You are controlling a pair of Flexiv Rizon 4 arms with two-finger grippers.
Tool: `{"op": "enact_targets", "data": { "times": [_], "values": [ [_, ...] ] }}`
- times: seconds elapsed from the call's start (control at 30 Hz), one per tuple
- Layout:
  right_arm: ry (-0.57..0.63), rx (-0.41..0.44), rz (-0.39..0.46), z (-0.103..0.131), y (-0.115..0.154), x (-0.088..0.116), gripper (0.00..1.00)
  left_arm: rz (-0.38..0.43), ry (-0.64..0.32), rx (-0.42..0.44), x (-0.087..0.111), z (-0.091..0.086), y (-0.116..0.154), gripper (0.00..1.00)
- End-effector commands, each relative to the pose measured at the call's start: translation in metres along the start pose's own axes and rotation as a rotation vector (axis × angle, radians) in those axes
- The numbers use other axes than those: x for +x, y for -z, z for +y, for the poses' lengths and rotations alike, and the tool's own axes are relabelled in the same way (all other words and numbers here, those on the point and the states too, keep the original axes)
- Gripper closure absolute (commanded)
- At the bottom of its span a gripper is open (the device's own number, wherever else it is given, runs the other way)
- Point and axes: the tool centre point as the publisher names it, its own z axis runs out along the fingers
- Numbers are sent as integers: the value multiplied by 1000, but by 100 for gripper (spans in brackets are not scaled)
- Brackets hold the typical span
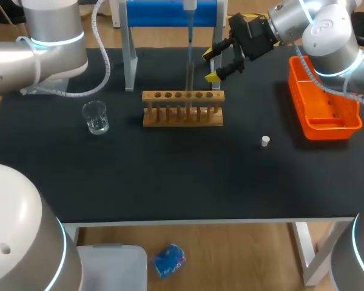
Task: Invert the test tube, pick up the pipette, mount the tip to pipette, aspirate from beaker and dispense into the tube, eject the tip, return the pipette, and cap with the stopper.
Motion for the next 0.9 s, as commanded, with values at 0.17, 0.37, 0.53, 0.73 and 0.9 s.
{"op": "enact_targets", "data": {
  "times": [0.17,0.37,0.53,0.73,0.9],
  "values": [
    [0,2,3,0,1,-1,0,-8,19,10,-4,13,1,100],
    [0,2,3,0,1,-1,0,-13,33,6,-4,14,3,100],
    [0,2,3,0,1,-1,0,-10,44,7,-4,14,3,100],
    [0,2,3,0,1,-1,0,-6,55,19,-6,15,-1,100],
    [0,2,3,0,1,-1,0,4,63,25,-7,16,-5,100]
  ]
}}
